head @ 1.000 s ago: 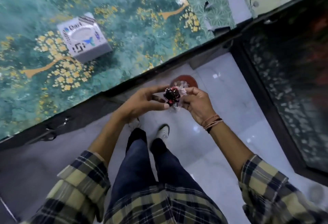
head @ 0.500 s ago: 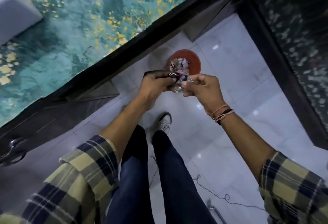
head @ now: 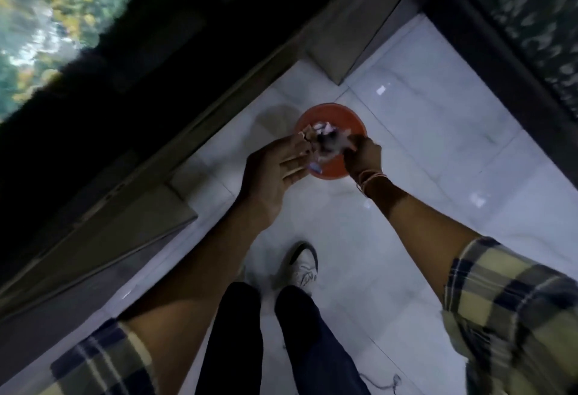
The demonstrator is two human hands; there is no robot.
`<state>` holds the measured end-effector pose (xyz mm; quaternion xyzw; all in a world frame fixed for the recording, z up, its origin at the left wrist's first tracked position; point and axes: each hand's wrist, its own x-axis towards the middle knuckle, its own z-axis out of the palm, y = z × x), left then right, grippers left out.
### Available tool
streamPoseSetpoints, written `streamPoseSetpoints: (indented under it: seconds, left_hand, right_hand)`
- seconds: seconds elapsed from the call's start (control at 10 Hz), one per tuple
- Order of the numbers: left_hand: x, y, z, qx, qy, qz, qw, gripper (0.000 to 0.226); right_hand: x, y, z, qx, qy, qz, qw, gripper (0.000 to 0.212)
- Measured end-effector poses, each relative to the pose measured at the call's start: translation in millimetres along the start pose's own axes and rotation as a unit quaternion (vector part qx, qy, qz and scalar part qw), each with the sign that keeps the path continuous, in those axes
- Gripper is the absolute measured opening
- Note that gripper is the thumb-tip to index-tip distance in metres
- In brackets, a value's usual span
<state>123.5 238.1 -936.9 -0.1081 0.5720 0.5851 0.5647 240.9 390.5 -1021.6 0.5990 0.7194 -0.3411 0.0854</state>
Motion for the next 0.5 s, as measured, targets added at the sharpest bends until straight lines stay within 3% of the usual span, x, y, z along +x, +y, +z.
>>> streamPoseSetpoints:
  seconds: [0.1,0.2,0.3,0.4,0.5]
  left_hand:
    - [4.6,-0.5,2.7,0.009,-0.010,0.005,1.000,0.023]
    - [-1.5,-0.7,6.1,0.021,0.003,0.002,1.000,0.018]
    - [-13.6,2.5,10.7,0.031,0.017,-0.001,0.999,0.029]
    - [-37.8,9.5,15.5,0.023,0.020,-0.002,1.000,0.029]
    - [-76.4,25.8,28.1,0.021,0.025,-0.001,0.999,0.025]
  right_hand:
    - [-5.1,2.7,5.8,-0.059,-0.127,0.014,0.990,0.044]
    - [-10.8,15.7,10.9,-0.070,-0.116,0.047,0.990,0.031]
    - [-25.9,19.7,-4.1,-0.001,-0.148,0.089,0.985,0.029]
    - [-45.7,17.2,-27.8,0.174,-0.140,0.157,0.962,0.029]
    - [-75.7,-6.1,-62.3,0.366,-0.097,0.194,0.905,0.019]
